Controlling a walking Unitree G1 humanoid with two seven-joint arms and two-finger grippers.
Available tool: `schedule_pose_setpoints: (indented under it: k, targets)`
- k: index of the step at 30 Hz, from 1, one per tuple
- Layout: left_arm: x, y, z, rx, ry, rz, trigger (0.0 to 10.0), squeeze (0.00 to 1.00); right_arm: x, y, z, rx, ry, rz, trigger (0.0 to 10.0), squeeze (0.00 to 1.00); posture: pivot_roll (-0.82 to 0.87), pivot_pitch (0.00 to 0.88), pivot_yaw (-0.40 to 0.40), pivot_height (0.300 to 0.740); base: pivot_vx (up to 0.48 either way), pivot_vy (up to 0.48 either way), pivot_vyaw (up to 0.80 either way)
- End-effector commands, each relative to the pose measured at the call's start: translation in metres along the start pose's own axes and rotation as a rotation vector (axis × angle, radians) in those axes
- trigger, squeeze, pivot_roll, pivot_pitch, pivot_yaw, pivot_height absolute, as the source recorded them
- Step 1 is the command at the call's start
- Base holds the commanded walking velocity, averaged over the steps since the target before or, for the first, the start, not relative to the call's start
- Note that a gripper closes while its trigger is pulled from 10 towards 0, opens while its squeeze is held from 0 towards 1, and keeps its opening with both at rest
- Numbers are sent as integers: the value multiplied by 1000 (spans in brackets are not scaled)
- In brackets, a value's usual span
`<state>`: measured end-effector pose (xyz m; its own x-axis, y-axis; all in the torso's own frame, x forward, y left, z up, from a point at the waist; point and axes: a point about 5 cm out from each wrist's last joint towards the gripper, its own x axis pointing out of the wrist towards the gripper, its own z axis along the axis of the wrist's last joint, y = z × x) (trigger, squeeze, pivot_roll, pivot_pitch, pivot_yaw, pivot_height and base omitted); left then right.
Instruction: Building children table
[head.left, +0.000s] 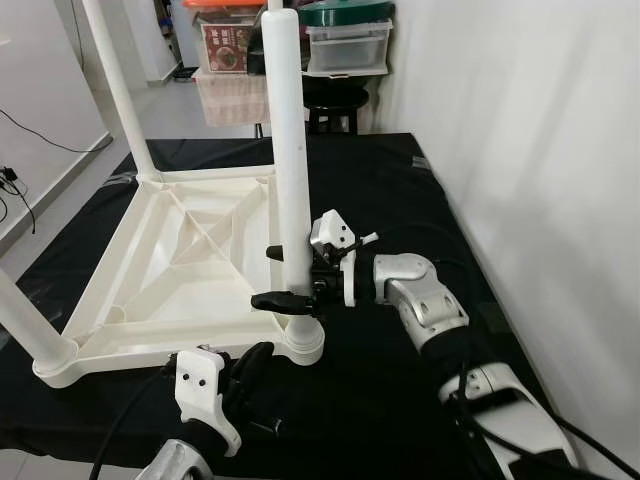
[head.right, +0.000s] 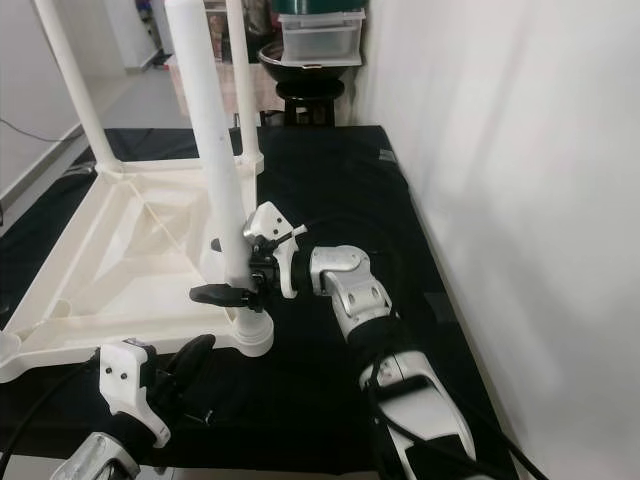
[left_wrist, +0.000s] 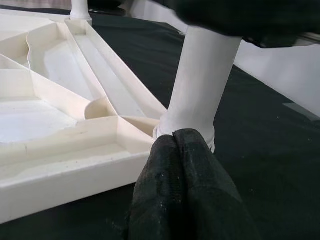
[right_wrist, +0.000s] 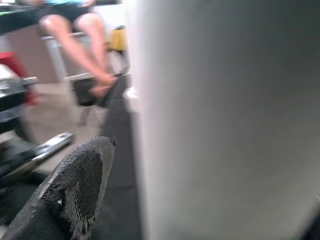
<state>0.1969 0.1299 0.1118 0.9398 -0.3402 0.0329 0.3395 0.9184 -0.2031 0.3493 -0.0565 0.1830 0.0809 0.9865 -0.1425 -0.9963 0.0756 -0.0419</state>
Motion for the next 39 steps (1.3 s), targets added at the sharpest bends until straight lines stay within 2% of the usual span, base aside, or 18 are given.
schedule_pose_setpoints:
  k: [1,2,3,11,14,15,16,17,18,20,21,23,25,31,32,33,37,39]
  targets:
    - [0,0,-3,4,5,6,10000,0,3,1,-2,21,3,61,8392,0,39,0,-27,740,0,0,0]
    - [0,0,-3,4,5,6,10000,0,3,1,-2,21,3,61,8392,0,39,0,-27,740,0,0,0]
    - [-1,0,-3,3,5,6,10000,0,2,0,-5,42,8,69,0,0,42,0,-28,740,0,0,0]
    - [-4,1,-4,3,15,7,10000,0,-5,1,-18,70,0,35,0,0,56,0,-22,740,0,0,0]
    - [-5,1,-4,5,15,8,10000,0,-18,0,-24,62,-12,-15,0,0,42,0,-18,740,0,0,0]
    - [-4,1,-5,6,14,9,10000,0,-25,-2,-28,58,-6,-84,0,0,41,0,-23,740,0,0,0]
    - [-5,1,-5,9,14,9,10000,0,-30,-1,-41,77,31,-270,0,0,46,0,-31,740,0,0,0]
    - [-5,1,-5,9,14,9,10000,0,-30,-1,-41,77,31,-270,0,0,46,0,-31,740,0,0,0]
    - [-7,2,-5,13,16,12,10000,0,-26,-3,-49,78,57,-550,0,0,49,0,-30,740,0,0,0]
    - [-9,4,-5,25,27,12,10000,0,-13,36,-69,236,67,-814,0,0,49,0,-25,740,0,0,0]
    - [-9,5,-5,30,31,9,10000,0,-6,50,-70,214,98,-796,0,0,31,0,-18,740,0,0,0]
    - [-8,5,-6,31,34,7,10000,0,-2,53,-68,203,93,-747,0,0,26,0,-17,740,0,0,0]
    - [-6,5,-7,30,36,0,10000,0,-4,36,-66,182,95,-750,0,0,54,0,-38,740,0,0,0]
    - [-6,6,-8,36,33,7,10000,0,-4,29,-66,190,92,-767,0,0,57,0,-36,740,0,0,0]
    - [-6,7,-7,39,28,23,10000,0,-2,29,-63,190,92,-785,3020,0,59,0,-34,740,0,0,0]
    - [-6,8,-8,40,28,27,10000,0,7,32,-53,192,52,-678,10000,1000,59,0,-31,740,0,0,0]
    - [-4,8,-10,40,32,21,10000,0,16,39,-24,113,-55,-379,10000,1000,61,0,-30,740,0,0,0]
    - [-3,8,-10,40,32,21,10000,0,12,34,-20,70,-59,-334,10000,1000,55,0,-23,740,0,0,0]
